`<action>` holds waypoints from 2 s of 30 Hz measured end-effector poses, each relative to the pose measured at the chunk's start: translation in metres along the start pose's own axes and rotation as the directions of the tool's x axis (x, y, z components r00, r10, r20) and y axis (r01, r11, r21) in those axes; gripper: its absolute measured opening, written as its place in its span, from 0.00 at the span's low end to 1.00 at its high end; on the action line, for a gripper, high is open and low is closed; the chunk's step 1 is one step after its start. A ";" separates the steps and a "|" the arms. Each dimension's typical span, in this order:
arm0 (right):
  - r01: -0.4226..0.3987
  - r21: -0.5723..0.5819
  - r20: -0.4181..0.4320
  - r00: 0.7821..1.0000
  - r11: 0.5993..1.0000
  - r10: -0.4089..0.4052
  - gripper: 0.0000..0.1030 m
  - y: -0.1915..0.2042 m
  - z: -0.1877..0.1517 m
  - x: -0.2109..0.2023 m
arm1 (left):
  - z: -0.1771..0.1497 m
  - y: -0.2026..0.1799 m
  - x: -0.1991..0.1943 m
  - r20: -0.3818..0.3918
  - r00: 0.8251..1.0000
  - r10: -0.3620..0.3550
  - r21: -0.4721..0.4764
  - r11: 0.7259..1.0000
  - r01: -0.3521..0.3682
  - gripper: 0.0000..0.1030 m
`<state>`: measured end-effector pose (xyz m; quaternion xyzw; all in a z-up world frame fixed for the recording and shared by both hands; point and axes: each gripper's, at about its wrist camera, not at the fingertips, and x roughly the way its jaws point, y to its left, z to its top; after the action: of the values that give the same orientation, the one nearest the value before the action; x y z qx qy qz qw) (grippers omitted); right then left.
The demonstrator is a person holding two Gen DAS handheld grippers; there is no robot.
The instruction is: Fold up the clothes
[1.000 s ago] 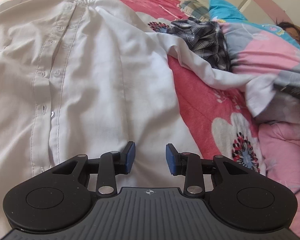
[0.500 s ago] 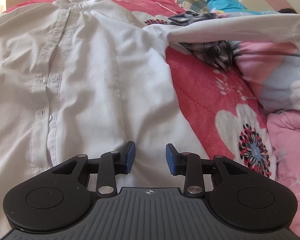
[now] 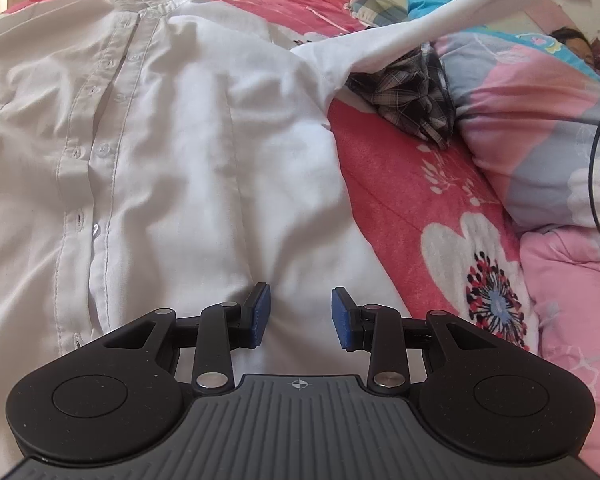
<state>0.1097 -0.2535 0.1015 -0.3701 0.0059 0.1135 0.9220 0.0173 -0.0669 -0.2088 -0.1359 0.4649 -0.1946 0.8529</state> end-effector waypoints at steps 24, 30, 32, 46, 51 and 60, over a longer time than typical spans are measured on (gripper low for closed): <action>-0.405 0.330 -0.172 0.863 0.853 0.476 0.44 0.069 -0.022 -0.170 | -0.032 0.086 -0.095 0.064 0.998 0.004 -0.244 0.970 0.012 0.32; -0.499 0.531 -0.398 0.566 0.684 0.722 0.50 0.144 -0.090 -0.151 | -0.028 0.098 -0.120 0.110 0.991 0.077 -0.275 0.960 -0.044 0.34; -0.442 0.669 -0.352 0.520 0.598 0.779 0.50 0.167 -0.110 -0.133 | -0.024 0.101 -0.127 0.111 0.988 0.109 -0.267 0.961 -0.076 0.34; 0.096 0.964 0.133 0.635 -0.248 0.761 0.51 0.284 -0.173 -0.019 | 0.076 0.131 -0.116 0.113 0.944 0.310 0.096 0.942 -0.321 0.35; 0.133 0.959 0.119 0.606 -0.248 0.787 0.47 0.324 -0.173 0.007 | 0.054 0.153 -0.106 0.014 0.919 0.395 0.274 0.882 -0.383 0.35; 0.175 0.952 0.080 0.649 -0.252 0.757 0.45 0.307 -0.169 0.022 | 0.044 0.150 -0.089 -0.002 0.915 0.404 0.371 0.850 -0.374 0.00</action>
<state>0.0779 -0.1492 -0.2327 0.4550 0.4795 0.1942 0.7248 0.0416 0.1089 -0.1815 0.1288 0.4722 -0.1057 0.8656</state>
